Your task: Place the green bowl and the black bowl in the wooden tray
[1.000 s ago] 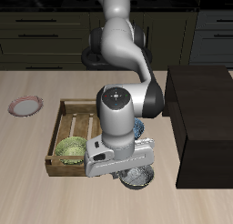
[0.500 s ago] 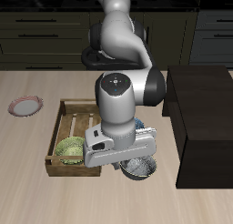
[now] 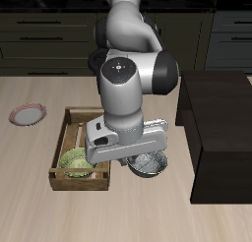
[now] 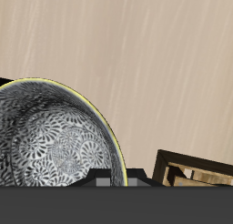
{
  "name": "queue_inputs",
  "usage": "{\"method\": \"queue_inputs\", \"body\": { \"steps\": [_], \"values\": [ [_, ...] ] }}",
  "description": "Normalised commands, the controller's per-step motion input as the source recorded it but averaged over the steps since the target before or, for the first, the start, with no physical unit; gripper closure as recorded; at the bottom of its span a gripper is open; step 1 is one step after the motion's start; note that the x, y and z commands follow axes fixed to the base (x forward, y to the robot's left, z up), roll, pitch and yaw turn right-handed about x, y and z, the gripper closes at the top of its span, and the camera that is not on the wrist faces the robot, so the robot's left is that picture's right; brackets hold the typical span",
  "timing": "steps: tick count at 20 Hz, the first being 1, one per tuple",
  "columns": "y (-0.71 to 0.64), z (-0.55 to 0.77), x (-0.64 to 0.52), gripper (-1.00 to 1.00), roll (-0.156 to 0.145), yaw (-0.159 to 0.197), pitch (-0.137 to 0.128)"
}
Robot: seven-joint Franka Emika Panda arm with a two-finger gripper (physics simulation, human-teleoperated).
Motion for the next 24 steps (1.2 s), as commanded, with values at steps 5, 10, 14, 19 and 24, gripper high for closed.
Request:
{"method": "queue_inputs", "body": {
  "steps": [5, 10, 14, 19, 24],
  "values": [
    [-0.38, 0.31, -0.37, 1.0, -0.075, -0.049, -0.059],
    [-0.36, 0.22, -0.28, 1.0, -0.012, -0.029, -0.04],
    [-0.41, 0.2, -0.44, 1.0, -0.01, -0.026, -0.033],
    [-0.32, 0.06, -0.37, 1.0, -0.017, -0.029, -0.003],
    [-0.31, -0.13, -0.39, 1.0, -0.035, -0.019, 0.005]
  ]
}}
